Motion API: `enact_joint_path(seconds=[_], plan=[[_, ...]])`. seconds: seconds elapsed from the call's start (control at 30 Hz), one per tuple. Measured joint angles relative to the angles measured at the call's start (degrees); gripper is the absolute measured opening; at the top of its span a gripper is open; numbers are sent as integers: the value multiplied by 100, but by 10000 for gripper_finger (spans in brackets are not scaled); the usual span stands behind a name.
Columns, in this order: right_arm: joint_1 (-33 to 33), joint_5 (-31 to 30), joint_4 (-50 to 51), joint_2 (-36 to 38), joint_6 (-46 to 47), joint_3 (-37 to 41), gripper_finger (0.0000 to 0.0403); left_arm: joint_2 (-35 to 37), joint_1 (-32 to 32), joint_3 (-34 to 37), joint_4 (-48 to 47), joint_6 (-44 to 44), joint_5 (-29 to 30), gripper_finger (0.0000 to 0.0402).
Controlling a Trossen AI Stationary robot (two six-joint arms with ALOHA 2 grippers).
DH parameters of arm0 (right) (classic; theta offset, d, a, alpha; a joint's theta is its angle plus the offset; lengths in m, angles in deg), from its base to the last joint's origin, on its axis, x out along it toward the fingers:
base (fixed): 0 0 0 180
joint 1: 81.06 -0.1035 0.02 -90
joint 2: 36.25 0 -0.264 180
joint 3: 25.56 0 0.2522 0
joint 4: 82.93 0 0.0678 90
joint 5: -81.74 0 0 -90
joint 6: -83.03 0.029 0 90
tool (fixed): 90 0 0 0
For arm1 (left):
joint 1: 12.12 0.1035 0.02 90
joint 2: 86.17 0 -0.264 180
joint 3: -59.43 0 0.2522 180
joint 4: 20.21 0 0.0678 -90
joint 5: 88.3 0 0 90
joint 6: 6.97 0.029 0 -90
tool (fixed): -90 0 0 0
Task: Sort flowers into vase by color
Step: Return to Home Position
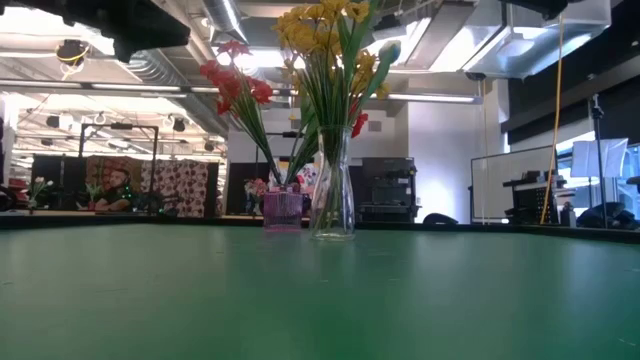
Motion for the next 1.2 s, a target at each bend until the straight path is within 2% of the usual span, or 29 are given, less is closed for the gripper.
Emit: enact_joint_path(seconds=[0.2,0.37,0.53,0.63,0.73,0.9,1.03,1.2], plan=[[0,-387,-418,996,-748,376,165,34,-25,321,685,315,-185,12],[2,147,-278,1505,-758,533,84,108,-24,351,840,608,-401,3],[2,703,-84,1934,-337,830,9,406,-20,402,940,641,-693,1],[2,1518,-600,2045,-412,1273,13,409,-23,755,1599,651,-1249,1],[1,1820,-1167,2034,-652,1748,15,404,-23,1170,2016,649,-1353,1],[2,1727,-1412,2035,-570,2250,5,406,-23,1571,2316,586,-1354,0],[2,1603,-1562,2042,-535,2404,3,407,-23,1746,2375,486,-1341,0],[2,1394,-1601,2040,-537,2533,2,405,-23,2080,2888,448,-1339,0]])
